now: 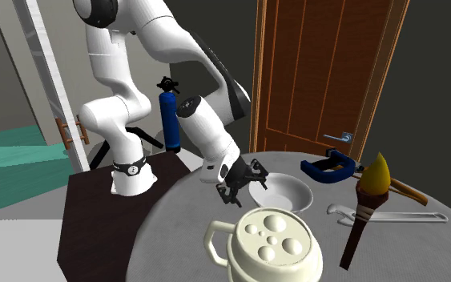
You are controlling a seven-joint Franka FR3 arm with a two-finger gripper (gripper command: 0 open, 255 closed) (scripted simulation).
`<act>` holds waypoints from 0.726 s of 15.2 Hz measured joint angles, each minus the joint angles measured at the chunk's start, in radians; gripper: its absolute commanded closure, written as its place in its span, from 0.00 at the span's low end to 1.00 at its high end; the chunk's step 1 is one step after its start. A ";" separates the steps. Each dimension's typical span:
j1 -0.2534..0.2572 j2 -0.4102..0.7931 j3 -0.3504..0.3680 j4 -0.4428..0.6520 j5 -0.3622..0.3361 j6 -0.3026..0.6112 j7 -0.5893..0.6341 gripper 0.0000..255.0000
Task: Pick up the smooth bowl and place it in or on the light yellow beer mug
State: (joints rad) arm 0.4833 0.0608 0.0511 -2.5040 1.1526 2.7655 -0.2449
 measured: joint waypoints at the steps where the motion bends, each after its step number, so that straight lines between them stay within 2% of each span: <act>1: 0.002 0.016 0.003 0.009 0.017 0.006 -0.014 0.00; 4: 0.006 0.066 0.014 0.038 0.069 0.024 -0.059 0.00; 10: 0.007 0.076 0.017 0.044 0.081 0.029 -0.067 0.00; 11: 0.007 0.076 0.017 0.044 0.081 0.029 -0.067 1.00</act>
State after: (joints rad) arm 0.4903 0.1369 0.0682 -2.4598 1.2335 2.7941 -0.3123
